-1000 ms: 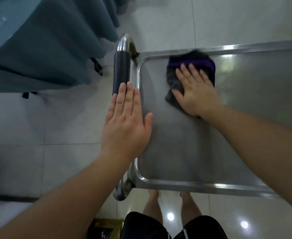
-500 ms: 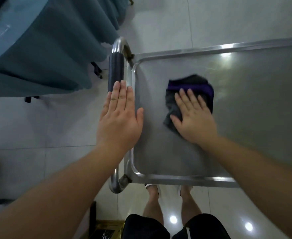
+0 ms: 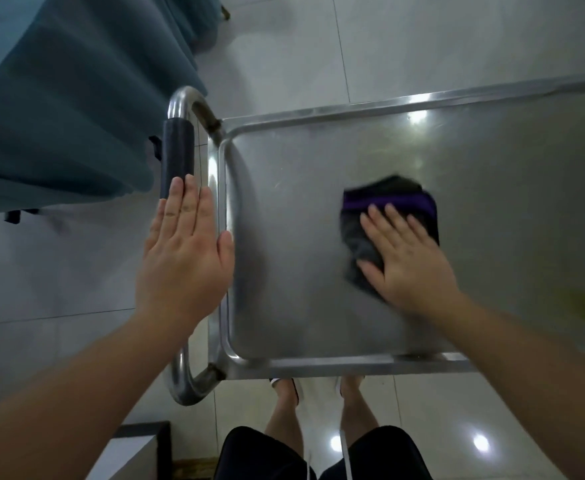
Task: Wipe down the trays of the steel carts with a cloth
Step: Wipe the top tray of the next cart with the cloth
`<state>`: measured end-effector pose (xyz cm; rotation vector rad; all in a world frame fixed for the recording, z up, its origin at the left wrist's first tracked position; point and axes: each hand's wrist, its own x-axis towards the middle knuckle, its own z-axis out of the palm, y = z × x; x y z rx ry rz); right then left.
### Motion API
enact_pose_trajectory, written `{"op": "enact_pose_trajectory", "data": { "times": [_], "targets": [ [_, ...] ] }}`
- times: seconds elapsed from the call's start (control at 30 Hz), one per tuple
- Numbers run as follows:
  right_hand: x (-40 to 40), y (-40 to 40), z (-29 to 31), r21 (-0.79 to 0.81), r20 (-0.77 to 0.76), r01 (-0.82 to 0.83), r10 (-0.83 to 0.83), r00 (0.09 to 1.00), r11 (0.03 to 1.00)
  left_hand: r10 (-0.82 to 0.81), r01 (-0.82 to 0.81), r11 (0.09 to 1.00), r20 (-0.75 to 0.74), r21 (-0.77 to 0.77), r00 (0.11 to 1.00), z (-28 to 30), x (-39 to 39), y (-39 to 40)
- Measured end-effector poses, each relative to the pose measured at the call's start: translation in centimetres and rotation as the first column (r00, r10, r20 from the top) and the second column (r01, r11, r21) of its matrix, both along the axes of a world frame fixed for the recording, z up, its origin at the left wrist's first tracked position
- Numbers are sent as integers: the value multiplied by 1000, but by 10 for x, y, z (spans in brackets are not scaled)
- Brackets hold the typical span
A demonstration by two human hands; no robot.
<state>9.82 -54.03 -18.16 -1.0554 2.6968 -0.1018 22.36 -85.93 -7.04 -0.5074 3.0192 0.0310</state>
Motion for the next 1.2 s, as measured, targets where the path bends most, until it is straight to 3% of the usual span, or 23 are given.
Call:
{"op": "enact_pose_trajectory", "data": {
  "times": [0.2,0.33,0.47,0.63,0.73,0.83,0.93,1.2],
  "targets": [
    [-140,-84,-6,18,89,111,-112,990,994,25,-25,1000,19,-17,999,3,-1,1],
    [-167,-103,-8,5,102,142,-142,985,990,18,-17,999,27,-38,999,4,-2,2],
    [-126,-82,1,6,115,153,-153,981,988,17,-15,999,33,-45,999,4,-2,2],
    [2,7,10,-25,81,95,-93,992,995,8,-7,1000,42,-12,999,4,-1,2],
    [75,78,7,38,91,35,-38,995,999,11,-11,1000,49,-4,999,4,0,1],
    [96,117,8,87,128,-26,15,992,996,22,-21,1000,60,-15,998,3,-2,0],
    [57,108,8,72,105,-22,14,994,997,26,-23,999,63,-43,998,1,-3,0],
    [-140,20,8,40,92,143,-146,985,989,21,-17,998,69,-63,997,2,-2,1]
  ]
}}
